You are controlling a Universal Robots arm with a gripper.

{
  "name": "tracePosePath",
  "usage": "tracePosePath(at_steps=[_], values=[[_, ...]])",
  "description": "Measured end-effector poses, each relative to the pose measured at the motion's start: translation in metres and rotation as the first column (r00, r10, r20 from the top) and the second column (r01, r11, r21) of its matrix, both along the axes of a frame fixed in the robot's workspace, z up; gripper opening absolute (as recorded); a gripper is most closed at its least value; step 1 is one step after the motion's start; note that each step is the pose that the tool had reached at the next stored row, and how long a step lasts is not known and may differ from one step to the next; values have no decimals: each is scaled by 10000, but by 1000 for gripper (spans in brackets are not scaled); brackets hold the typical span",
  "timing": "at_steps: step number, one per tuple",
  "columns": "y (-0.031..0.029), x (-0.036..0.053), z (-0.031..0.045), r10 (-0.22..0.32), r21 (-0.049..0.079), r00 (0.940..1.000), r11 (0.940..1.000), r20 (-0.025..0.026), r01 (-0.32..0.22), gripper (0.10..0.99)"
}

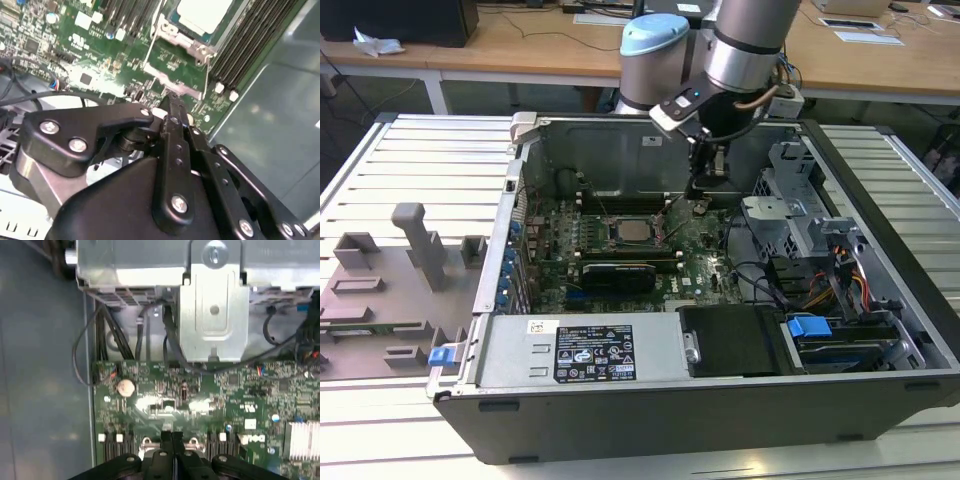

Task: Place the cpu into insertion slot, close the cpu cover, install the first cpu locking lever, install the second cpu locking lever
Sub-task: 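Close the cpu cover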

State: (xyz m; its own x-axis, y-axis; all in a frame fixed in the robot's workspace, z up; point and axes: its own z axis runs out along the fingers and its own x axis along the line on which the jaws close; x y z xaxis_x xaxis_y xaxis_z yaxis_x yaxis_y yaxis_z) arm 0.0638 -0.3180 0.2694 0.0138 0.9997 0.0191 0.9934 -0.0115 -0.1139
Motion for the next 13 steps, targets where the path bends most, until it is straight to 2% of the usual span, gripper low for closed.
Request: tracePosePath(at_steps=[1,2,3,7,9,10,13], values=[[0,98,-108,16,-2,10000,10000,-92,-16,106],[-1,48,-189,16,-3,10000,10000,-93,-16,106],[-1,25,-208,16,-2,10000,10000,-92,-16,106],[0,-120,-234,17,24,10000,10000,-92,-16,106],[-1,-165,-233,16,26,10000,10000,-90,-16,106],[0,-220,-234,16,26,10000,10000,-84,-16,106],[-1,-291,-233,17,25,10000,10000,-75,-17,106]])
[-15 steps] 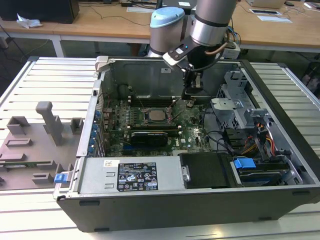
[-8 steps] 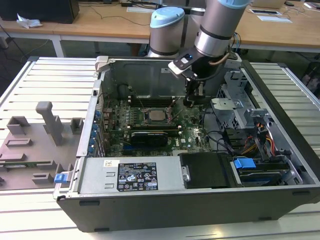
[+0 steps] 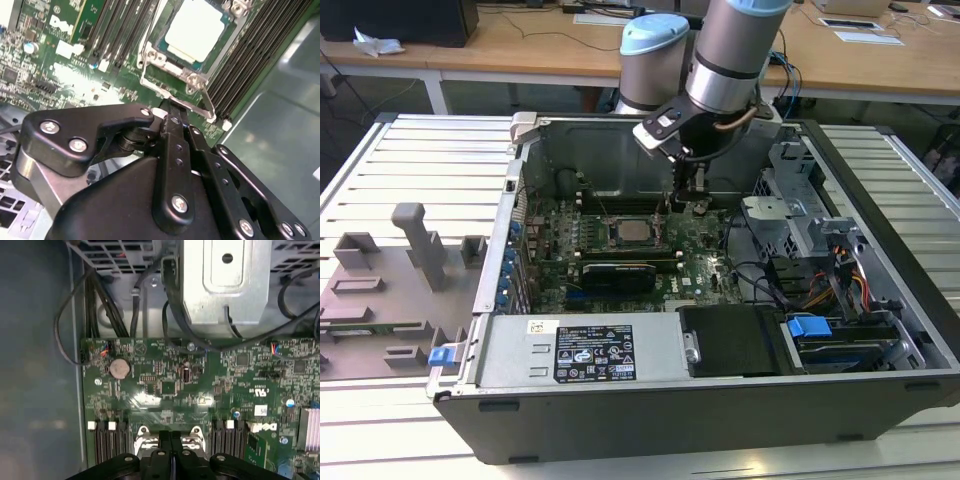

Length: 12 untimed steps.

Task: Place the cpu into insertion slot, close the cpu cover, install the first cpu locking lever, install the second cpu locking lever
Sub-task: 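Close the cpu cover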

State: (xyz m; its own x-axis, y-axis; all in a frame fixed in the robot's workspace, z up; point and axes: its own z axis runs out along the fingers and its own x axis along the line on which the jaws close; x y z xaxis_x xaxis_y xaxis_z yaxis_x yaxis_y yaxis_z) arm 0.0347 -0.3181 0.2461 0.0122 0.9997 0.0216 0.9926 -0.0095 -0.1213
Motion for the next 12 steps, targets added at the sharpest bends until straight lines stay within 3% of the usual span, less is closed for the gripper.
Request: tracePosePath(at_steps=[12], values=[[0,-135,0,-1,0,10000,10000,2,1,106]])
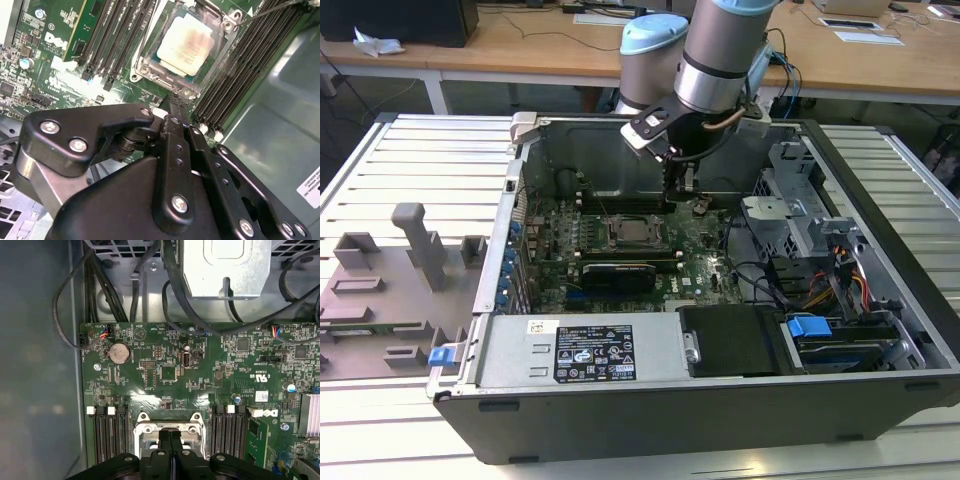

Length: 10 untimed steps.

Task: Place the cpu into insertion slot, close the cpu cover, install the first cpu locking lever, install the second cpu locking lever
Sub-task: 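Close the cpu cover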

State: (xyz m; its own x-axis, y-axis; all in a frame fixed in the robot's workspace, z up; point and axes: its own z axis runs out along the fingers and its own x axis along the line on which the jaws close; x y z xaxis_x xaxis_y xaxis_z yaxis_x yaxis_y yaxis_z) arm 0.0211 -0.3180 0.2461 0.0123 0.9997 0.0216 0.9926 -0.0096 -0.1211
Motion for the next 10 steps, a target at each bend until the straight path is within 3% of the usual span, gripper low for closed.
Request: tracePosePath(at_steps=[10], values=[[0,-91,0,1,0,10000,10000,0,-1,106]])
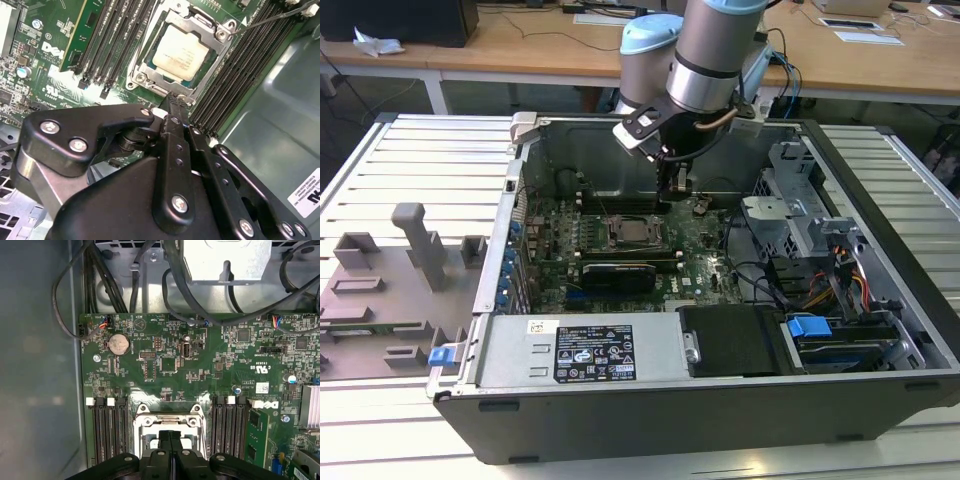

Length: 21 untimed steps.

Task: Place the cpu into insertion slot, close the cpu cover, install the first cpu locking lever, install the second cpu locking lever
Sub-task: 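Close the cpu cover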

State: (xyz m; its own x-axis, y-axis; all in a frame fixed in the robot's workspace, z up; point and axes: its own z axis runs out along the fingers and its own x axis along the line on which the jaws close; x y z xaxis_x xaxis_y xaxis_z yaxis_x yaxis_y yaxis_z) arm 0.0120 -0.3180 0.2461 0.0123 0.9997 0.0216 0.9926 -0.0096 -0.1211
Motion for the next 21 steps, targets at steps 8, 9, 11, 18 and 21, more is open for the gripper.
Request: tracePosePath(at_steps=[8,9,11,18,21], values=[[0,-45,0,0,0,10000,10000,0,0,106],[0,-51,0,1,0,10000,10000,0,-1,106],[0,-71,0,0,0,10000,10000,0,0,106],[0,-140,0,0,0,10000,10000,0,0,106],[0,-170,0,0,-1,10000,10000,0,0,106]])
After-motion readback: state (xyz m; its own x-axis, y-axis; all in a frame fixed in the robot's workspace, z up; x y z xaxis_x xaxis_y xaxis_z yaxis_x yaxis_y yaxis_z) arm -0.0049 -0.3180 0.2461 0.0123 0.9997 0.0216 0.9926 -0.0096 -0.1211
